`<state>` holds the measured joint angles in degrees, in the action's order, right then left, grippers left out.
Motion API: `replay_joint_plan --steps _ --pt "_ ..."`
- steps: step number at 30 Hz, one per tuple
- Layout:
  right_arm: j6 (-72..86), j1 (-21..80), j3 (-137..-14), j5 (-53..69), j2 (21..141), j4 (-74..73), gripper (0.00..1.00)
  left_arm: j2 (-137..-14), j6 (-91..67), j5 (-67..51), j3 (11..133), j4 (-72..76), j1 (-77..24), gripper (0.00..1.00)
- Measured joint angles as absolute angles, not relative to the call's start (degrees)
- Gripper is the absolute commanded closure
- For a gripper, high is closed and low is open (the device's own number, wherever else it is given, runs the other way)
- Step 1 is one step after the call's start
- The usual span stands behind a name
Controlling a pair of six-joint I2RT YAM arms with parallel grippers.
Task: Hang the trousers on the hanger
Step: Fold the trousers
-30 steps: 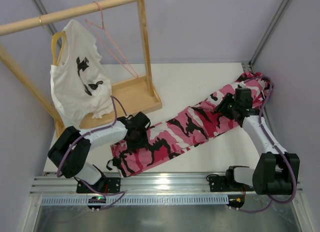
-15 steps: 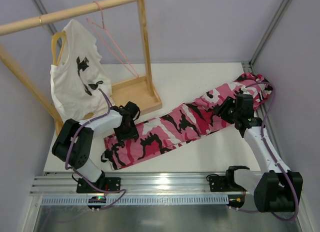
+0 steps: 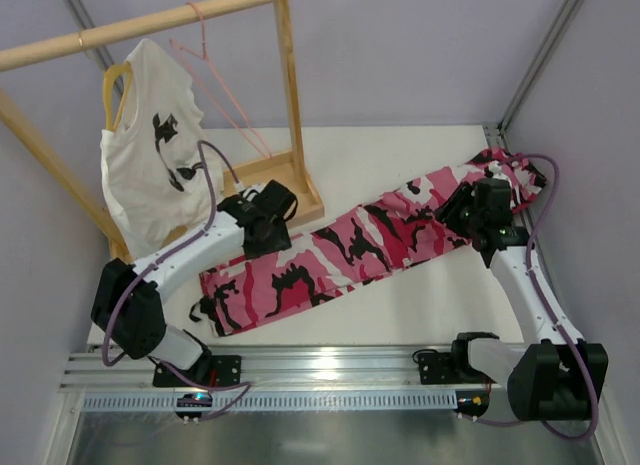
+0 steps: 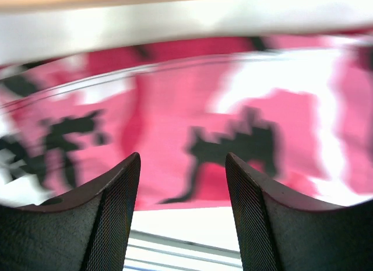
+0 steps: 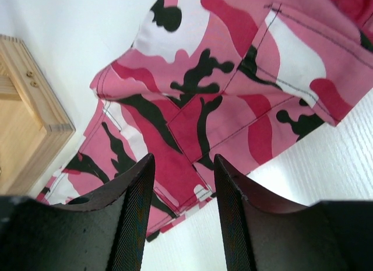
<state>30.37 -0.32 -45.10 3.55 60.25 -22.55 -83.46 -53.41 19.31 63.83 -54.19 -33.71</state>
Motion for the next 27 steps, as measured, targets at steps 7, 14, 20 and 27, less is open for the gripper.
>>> replay_joint_plan --steps 7,14,20,27 --pt "30.17 -2.00 -50.59 2.09 70.74 -21.12 0.51 -99.00 -54.11 13.19 70.81 -46.28 -41.52 0.40" --pt "30.13 -2.52 -51.07 2.55 72.36 -19.68 0.51 -102.96 -56.86 10.33 65.19 -44.56 -39.81 0.39" --pt "30.13 -2.50 -49.47 3.14 71.94 -17.63 0.51 -101.19 -57.14 10.55 62.96 -44.69 -36.88 0.39" --pt "30.17 -3.29 -48.73 2.61 72.05 -17.82 0.51 -96.99 -58.50 15.81 58.83 -48.23 -31.24 0.39"
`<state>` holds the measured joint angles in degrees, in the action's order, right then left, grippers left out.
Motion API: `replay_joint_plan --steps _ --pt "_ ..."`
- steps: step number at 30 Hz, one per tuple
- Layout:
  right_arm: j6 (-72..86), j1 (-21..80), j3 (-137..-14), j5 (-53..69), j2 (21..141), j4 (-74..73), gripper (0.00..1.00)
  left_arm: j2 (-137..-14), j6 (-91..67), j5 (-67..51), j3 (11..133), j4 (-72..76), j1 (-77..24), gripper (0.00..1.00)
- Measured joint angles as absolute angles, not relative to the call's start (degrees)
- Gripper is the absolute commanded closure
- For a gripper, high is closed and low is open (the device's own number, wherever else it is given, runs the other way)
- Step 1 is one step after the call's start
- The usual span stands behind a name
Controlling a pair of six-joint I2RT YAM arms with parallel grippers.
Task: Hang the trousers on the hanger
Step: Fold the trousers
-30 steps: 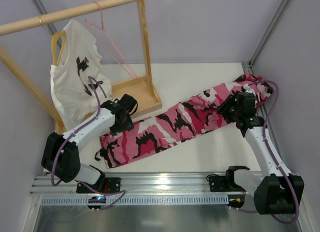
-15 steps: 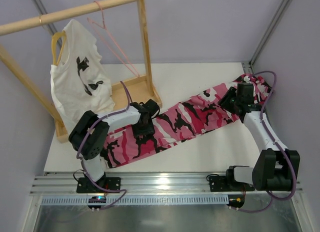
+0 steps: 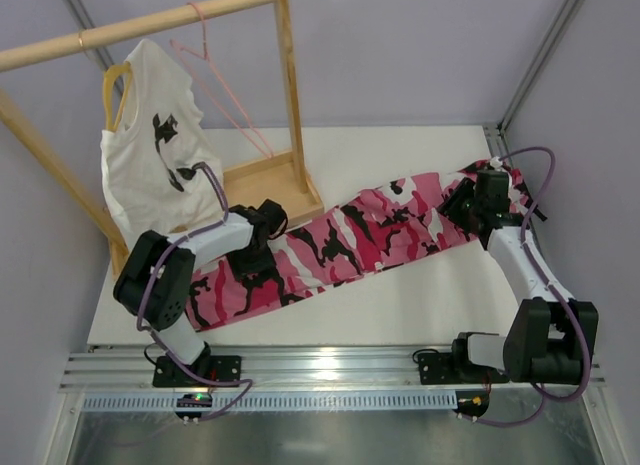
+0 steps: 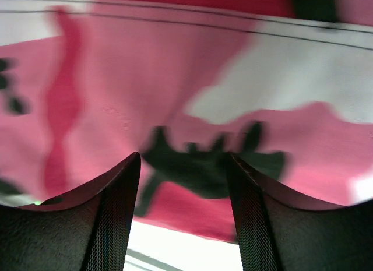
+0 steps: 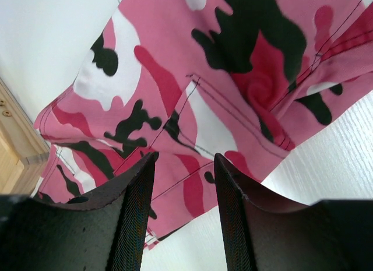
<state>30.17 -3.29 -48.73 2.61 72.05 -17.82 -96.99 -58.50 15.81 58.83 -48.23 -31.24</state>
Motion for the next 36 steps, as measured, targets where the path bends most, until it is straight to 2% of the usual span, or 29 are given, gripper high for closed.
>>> replay_joint_plan --steps 5,9,13,17,22,27,32,36 --pt "30.33 -6.35 -48.73 2.72 73.93 -17.61 0.51 -93.10 -59.46 23.22 56.99 -57.45 -29.78 0.39" --pt "30.33 -7.40 -48.99 2.79 77.56 -16.93 0.51 -91.09 -58.24 24.34 62.59 -60.84 -31.92 0.37" --pt "30.30 -7.44 -51.96 2.70 84.77 -16.40 0.51 -91.92 -55.70 20.62 70.87 -55.90 -38.30 0.37" --pt "30.44 -8.67 -55.24 2.70 91.18 -15.88 0.51 -96.82 -54.17 15.22 72.93 -50.50 -40.64 0.37" --pt "31.03 -9.98 -54.43 2.07 93.25 -15.25 0.51 -102.85 -53.67 13.61 68.10 -48.40 -40.12 0.36" --pt "31.31 -10.50 -52.64 0.30 90.21 -17.26 0.49 -100.79 -54.26 11.05 62.72 -45.78 -37.95 0.37" --pt "31.00 -19.92 -56.42 0.05 86.48 -19.66 0.48 -97.67 -53.98 8.29 58.48 -42.76 -34.61 0.37" --pt "30.46 -26.89 -61.49 -1.41 89.54 -18.92 0.48 -95.77 -53.49 8.01 56.23 -41.85 -32.93 0.37"
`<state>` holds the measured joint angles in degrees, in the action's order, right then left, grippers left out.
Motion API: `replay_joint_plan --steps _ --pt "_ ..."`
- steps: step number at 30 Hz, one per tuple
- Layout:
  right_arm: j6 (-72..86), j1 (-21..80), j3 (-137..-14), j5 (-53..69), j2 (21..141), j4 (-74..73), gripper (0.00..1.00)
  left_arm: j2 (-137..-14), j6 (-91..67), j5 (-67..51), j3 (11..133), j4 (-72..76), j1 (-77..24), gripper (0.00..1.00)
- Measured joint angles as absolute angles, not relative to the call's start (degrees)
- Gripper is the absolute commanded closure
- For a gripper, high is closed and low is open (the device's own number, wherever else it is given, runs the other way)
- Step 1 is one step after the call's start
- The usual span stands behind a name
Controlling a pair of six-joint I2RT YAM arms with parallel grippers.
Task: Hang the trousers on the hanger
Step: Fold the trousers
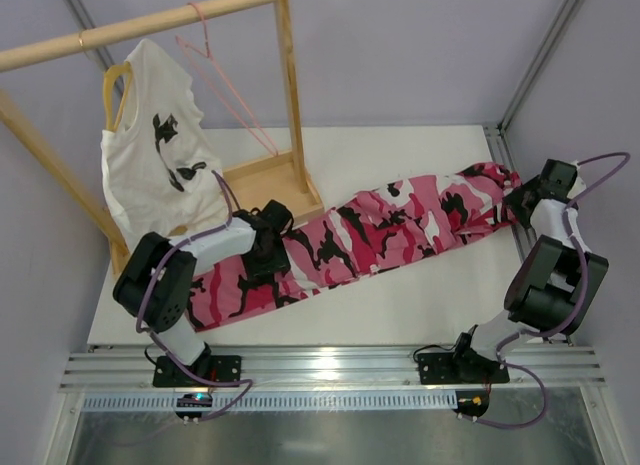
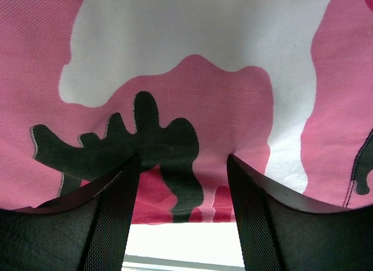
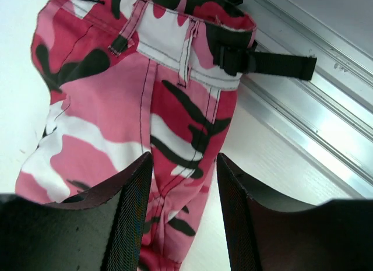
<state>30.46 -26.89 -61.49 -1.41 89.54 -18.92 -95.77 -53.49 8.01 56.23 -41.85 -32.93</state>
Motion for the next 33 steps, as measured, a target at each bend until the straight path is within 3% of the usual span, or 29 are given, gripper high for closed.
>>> replay_joint_plan --steps 20,33 --pt "29.67 -28.38 -58.02 -6.96 94.89 -16.78 0.49 -91.39 -50.39 6.68 51.42 -44.75 -18.50 0.37" --pt "26.28 -33.39 -60.64 -2.15 93.80 -16.40 0.37 -87.39 -47.07 10.70 57.67 -50.22 -19.14 0.36"
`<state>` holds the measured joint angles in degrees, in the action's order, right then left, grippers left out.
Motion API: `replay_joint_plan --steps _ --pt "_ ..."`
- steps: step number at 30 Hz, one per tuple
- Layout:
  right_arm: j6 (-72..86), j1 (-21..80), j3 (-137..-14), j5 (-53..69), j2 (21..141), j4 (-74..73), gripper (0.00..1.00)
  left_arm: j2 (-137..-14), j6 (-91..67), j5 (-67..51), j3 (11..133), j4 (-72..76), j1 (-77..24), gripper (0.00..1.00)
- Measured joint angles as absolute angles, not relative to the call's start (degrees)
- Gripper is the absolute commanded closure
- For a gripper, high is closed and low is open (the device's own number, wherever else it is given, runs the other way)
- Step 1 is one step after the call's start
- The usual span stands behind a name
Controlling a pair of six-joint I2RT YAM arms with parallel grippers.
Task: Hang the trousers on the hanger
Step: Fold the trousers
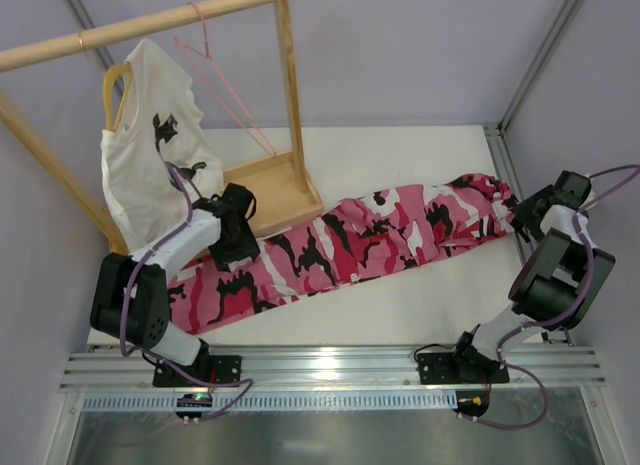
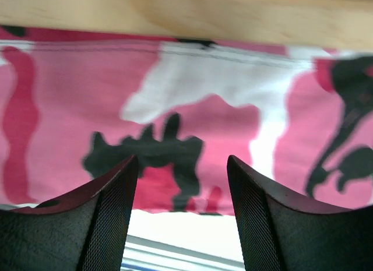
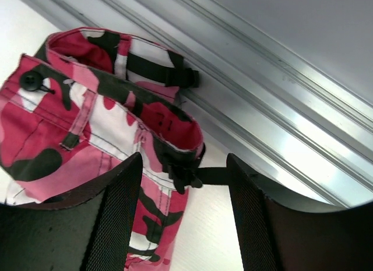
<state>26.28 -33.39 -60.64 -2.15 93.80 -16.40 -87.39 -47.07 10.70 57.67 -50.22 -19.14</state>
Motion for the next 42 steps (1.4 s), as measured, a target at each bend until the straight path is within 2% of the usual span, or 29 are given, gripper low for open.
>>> replay_joint_plan --steps 7,14,23,31,42 --pt "26.02 -33.32 -61.82 3.70 97.54 -12.82 0.38 -88.55 -47.62 3.90 54.78 -44.53 -22.83 0.37" --pt "22.41 -33.23 -64.97 4.89 100.44 -12.86 0.39 -93.01 -47.62 3.42 52.97 -43.94 -23.00 0.37" --pt "12.64 -32.05 -86.85 15.00 111.15 -16.38 0.44 -94.61 -47.55 3.36 54.11 -45.01 -23.03 0.37" --pt "4.49 -32.64 -88.66 20.88 116.11 -21.06 0.46 -94.35 -47.37 3.36 53.84 -44.91 -23.03 0.37" --pt "0.47 -32.97 -90.59 21.37 120.88 -30.65 0.46 -94.21 -47.24 3.42 53.71 -44.80 -23.03 0.37"
